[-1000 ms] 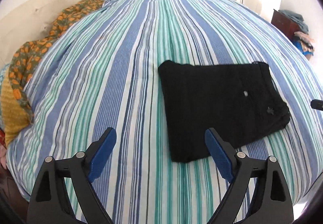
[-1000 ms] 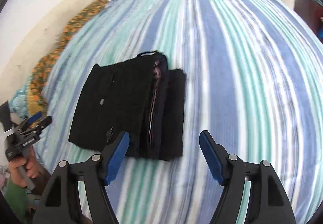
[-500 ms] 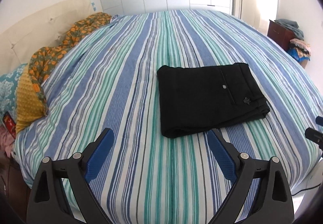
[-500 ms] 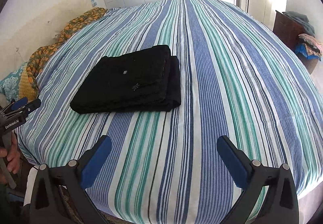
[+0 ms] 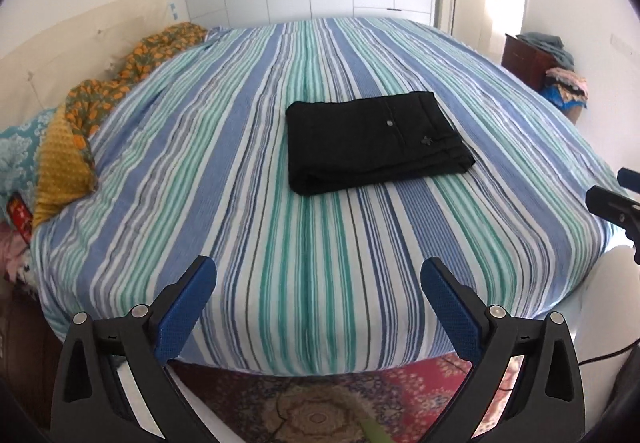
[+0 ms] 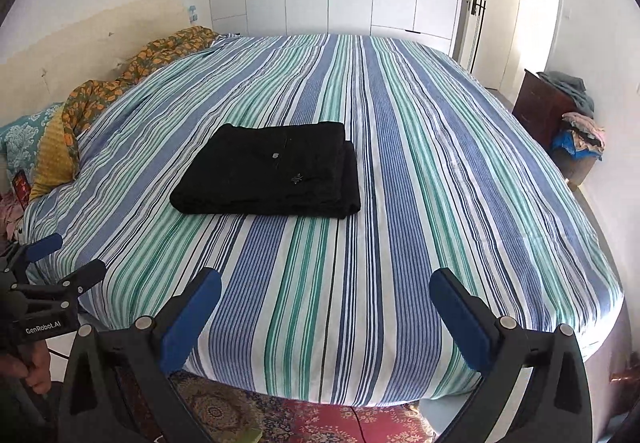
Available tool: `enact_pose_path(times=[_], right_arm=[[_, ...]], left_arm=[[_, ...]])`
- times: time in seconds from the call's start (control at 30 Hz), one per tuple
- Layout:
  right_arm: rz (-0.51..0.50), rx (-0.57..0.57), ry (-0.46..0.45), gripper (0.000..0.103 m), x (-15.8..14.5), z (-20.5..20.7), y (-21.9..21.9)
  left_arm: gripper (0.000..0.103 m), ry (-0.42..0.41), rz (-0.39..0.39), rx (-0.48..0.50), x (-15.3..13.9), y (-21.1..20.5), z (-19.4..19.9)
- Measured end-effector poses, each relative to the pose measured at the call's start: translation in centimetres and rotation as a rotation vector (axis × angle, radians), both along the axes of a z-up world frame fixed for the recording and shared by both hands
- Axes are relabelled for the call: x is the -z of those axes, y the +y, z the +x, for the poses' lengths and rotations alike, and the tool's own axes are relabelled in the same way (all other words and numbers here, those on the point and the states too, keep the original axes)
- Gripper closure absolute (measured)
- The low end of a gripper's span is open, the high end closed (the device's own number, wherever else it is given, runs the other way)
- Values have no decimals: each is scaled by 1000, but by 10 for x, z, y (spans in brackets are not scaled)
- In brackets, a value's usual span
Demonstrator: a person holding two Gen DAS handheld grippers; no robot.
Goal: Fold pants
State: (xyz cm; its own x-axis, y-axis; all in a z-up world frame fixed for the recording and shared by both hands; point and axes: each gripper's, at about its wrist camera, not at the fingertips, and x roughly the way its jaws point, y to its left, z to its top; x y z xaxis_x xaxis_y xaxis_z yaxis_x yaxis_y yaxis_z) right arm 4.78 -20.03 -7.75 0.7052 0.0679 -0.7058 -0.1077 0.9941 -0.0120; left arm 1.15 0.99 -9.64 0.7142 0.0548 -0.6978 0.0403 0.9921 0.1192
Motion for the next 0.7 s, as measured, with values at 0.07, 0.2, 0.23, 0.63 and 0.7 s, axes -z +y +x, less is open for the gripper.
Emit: enact_pose_path(times=[0.07, 0.2, 0.23, 0.63, 0.7], right_arm=[[-6, -15, 10, 0, 0, -15, 3], [-15, -46, 3, 0, -6, -37, 7], [-8, -52, -6, 0, -10, -41, 7], [-45, -40, -42, 0, -43, -40, 23], [-59, -38, -36, 0, -44, -39, 27]], left_arm=[[1, -60, 80, -8, -15, -5, -17], [1, -118, 136, -6, -42, -11, -37], [1, -115, 124, -1, -47, -11, -39], [1, -79, 23, 22, -60, -6, -17], [1, -42, 13, 26, -53, -5, -15]])
